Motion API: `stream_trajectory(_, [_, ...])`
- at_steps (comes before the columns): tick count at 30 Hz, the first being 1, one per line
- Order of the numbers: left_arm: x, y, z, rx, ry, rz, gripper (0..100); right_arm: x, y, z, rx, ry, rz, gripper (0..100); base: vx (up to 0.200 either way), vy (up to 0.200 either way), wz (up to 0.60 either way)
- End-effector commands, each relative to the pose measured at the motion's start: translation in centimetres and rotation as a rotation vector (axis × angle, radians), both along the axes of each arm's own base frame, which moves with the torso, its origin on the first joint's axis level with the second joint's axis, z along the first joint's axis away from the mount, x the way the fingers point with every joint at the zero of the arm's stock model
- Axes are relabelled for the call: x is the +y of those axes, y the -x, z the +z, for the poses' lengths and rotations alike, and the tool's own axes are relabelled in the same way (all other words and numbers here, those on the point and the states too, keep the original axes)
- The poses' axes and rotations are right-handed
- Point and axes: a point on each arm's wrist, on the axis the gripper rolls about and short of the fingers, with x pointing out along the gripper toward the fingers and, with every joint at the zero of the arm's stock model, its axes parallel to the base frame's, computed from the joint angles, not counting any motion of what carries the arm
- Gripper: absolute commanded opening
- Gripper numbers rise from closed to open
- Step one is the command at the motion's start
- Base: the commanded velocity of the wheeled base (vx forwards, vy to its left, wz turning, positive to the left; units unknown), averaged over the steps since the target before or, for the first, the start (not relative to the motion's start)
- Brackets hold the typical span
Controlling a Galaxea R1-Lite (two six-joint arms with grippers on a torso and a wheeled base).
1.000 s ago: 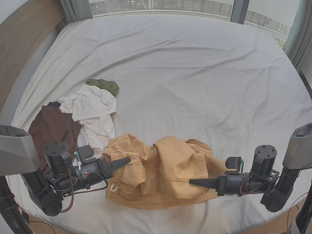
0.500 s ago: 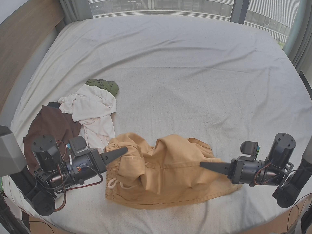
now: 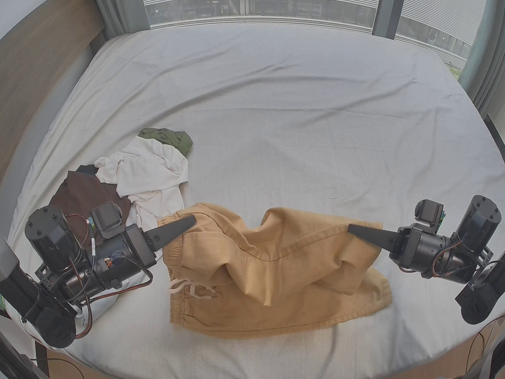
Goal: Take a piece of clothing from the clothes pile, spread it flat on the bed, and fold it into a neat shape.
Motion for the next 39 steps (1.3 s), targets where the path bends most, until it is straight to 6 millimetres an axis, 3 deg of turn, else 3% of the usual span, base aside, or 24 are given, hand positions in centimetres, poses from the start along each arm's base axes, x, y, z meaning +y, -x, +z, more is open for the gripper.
stream_trajectory(1, [0.4,-0.1,0.2,-0.015,-0.002,0.014,0,-0.3,-0.2,0.7,-0.029,-0.012,-0.015,0,0.000,0.000,0.00])
stream_trajectory(13, [1.8,-1.4,-0.7,-0.039,-0.062,0.081,0,-1.6,-1.1,1.8,-0.081,-0.027,-0.070,0,0.000,0.000,0.00])
stream_trajectory(39, [3.5,-2.5,0.2,-0.083,-0.051,0.156,0,-4.6,-2.8,2.7,-0.125,-0.033,-0.188,0,0.000,0.000,0.00])
